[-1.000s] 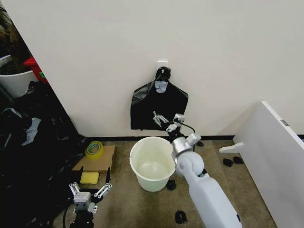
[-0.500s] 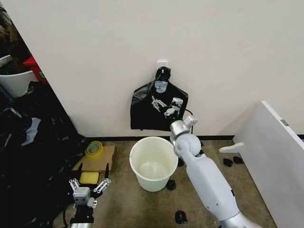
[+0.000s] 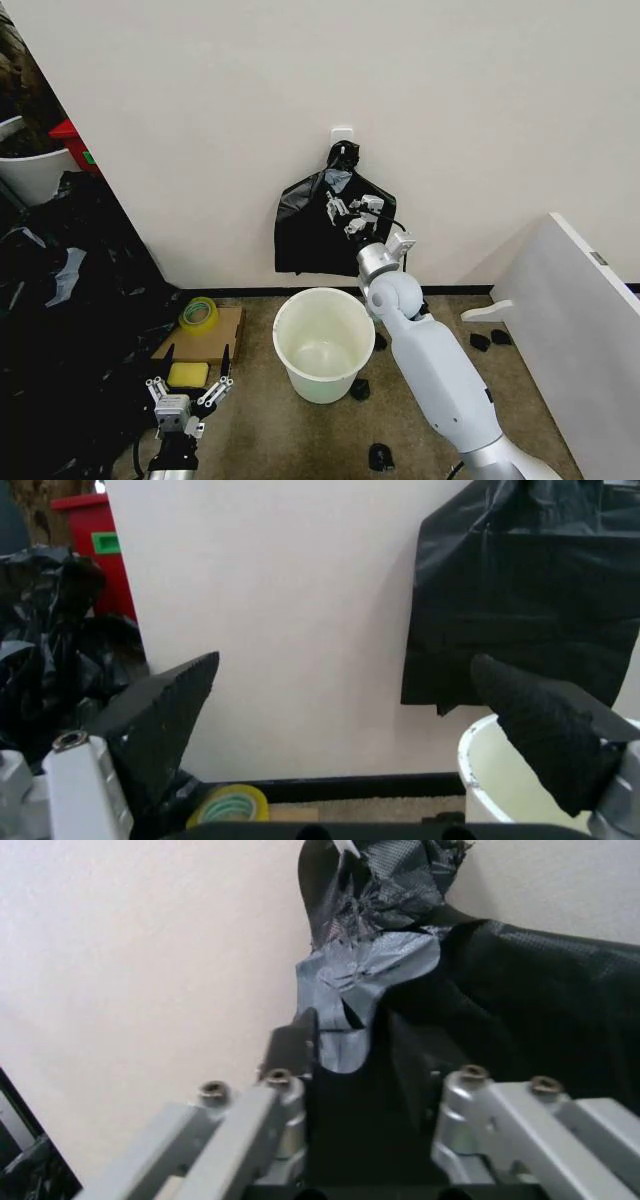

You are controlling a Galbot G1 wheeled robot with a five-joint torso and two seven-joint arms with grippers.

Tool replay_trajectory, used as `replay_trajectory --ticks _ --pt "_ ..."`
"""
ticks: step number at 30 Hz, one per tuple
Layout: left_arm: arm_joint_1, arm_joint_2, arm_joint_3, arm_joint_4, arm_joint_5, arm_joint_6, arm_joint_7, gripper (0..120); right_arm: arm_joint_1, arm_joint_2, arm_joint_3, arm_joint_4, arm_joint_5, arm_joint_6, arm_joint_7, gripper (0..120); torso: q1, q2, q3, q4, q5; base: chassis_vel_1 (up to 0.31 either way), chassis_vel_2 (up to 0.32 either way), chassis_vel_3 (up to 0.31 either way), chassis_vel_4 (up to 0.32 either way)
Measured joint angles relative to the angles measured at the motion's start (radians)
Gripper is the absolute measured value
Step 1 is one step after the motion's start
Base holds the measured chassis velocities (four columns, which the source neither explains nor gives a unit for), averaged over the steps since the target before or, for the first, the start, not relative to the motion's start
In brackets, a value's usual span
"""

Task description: Place the garbage bag over the trash bin.

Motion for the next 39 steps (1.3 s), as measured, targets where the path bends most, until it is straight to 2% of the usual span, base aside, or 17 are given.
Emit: replay_trajectory --ticks 1,5,11,15,23,27,30,39 --pt "0.0 0.0 0.0 0.0 0.0 0.0 0.0 99 0.0 0.0 0.0 0.0 0.0 0.0 0.0 19 0.0 0.0 0.0 0.0 0.0 0.0 0.0 0.0 0.0" --pt "0.0 -0.004 0.002 0.0 0.001 0.0 0.0 99 -0.003 0.0 0.002 -0.002 -0.003 0.003 0.0 1 0.0 0.0 0.0 0.0 0.0 0.0 0.0 0.0 0.0" --pt "0.0 -0.007 0.004 -0.001 0.003 0.0 0.0 99 -0.015 -0.004 0.005 0.009 -0.009 0.005 0.008 0 0.0 0.0 0.0 0.0002 0.0 0.0 0.0 0.0 0.0" --pt "-0.003 -0.008 0.007 -0.001 0.004 0.0 0.0 99 -0.071 -0.025 0.006 0.061 -0.019 0.005 0.012 0 0.0 0.0 0.0 0.0003 0.0001 0.0 0.0 0.0 0.0" --pt "-0.01 -0.005 0.016 0.01 0.007 0.0 -0.002 99 -0.336 -0.139 0.012 0.285 -0.153 0.034 -0.031 0 0.0 0.0 0.0 -0.0003 0.0 0.0 0.0 0.0 0.0" --pt "-0.015 -0.004 0.02 0.013 0.007 0.0 -0.002 99 -0.389 -0.157 0.008 0.336 -0.197 0.047 -0.041 0 0.0 0.0 0.0 0.0 0.0 0.0 0.0 0.0 0.0" --pt "-0.024 -0.004 0.026 0.016 0.007 0.0 -0.002 99 -0.491 -0.171 0.008 0.399 -0.284 0.077 -0.053 0 0.0 0.0 0.0 0.0001 0.0 0.0 0.0 0.0 0.0" --pt "-0.037 0.006 0.027 0.028 -0.002 0.0 -0.004 99 -0.676 -0.197 0.014 0.465 -0.404 0.142 -0.079 0 0.0 0.0 0.0 0.0 -0.0001 0.0 0.0 0.0 0.0"
